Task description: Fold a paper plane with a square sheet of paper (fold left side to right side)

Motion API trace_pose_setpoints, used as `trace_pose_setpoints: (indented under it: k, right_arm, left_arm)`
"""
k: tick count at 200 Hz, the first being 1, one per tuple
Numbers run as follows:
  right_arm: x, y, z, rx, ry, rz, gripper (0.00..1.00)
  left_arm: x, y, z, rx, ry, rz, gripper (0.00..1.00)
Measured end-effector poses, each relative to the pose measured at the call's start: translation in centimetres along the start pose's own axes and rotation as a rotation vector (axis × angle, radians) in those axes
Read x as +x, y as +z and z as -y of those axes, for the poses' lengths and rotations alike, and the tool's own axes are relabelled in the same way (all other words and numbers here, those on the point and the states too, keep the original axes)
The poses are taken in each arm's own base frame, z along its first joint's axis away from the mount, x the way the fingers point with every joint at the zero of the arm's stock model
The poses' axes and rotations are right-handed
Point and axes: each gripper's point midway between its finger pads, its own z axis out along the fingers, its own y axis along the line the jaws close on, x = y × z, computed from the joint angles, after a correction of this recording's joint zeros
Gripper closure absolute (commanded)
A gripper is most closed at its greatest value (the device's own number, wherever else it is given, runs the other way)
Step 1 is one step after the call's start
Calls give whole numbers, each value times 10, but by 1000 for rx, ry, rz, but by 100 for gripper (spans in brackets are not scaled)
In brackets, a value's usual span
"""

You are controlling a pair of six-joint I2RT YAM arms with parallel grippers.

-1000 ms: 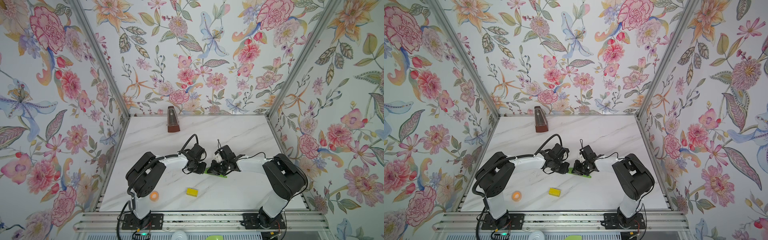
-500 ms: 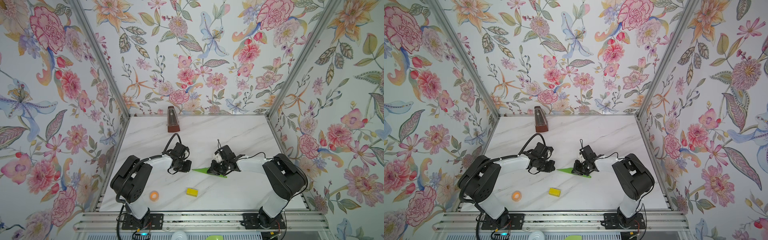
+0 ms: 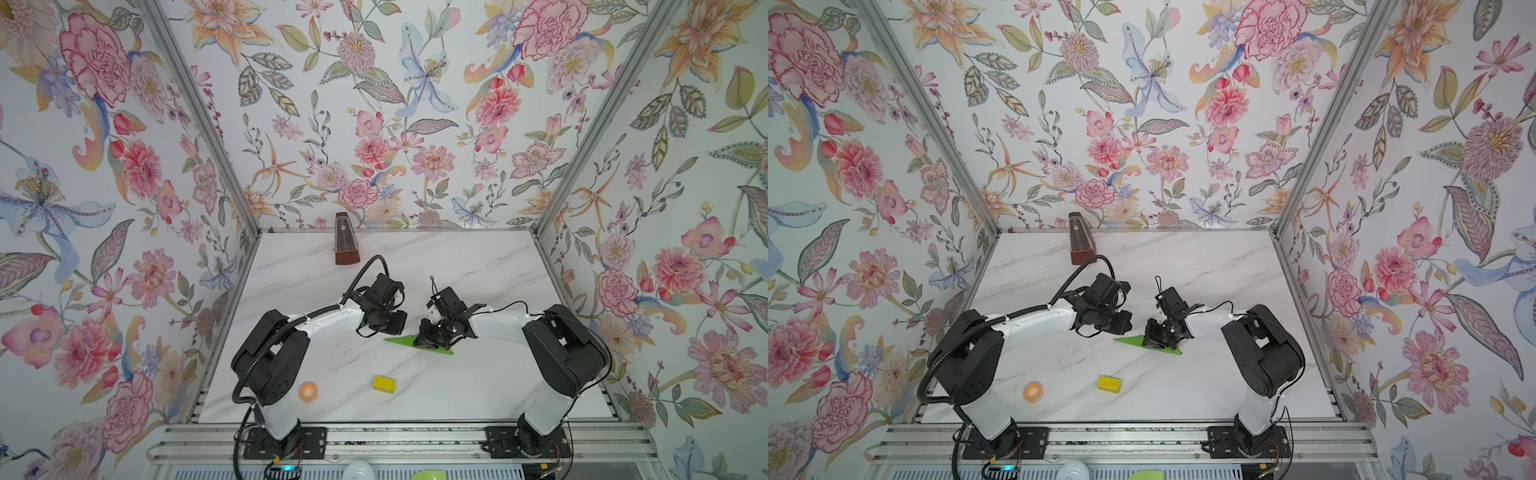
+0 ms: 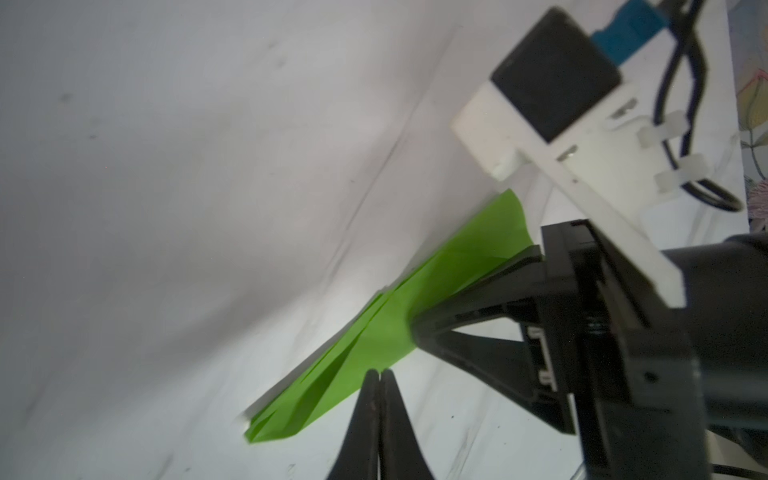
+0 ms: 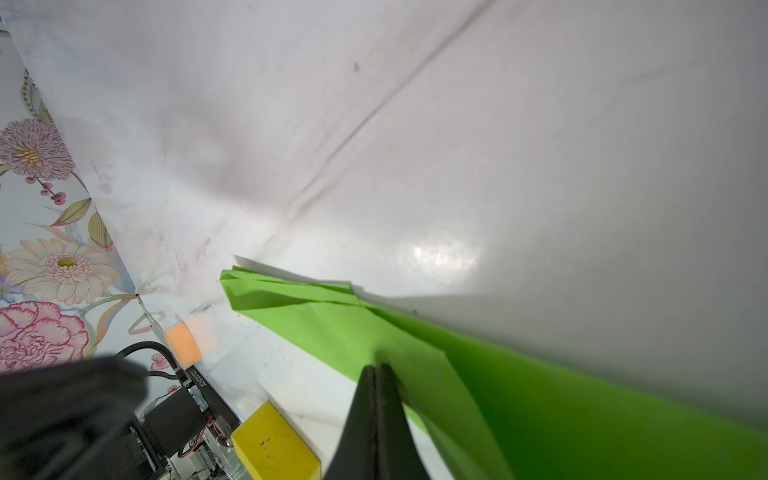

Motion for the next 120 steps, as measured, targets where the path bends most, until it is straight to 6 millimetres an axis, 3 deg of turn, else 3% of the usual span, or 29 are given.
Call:
trace_pose_setpoints:
  k: [15,38,120]
  right_arm:
    - [0,0,0,10,-4,-2,100]
    - [0,0,0,20,-9,1,100]
    - [0,-2,3,42,-22,15,100]
  left_arm:
    - [12,18,3,13,-7,-46,94]
    - [32,36,-11,-15,-43,-111,95]
    - [30,37,-15,21,-74,-75,96]
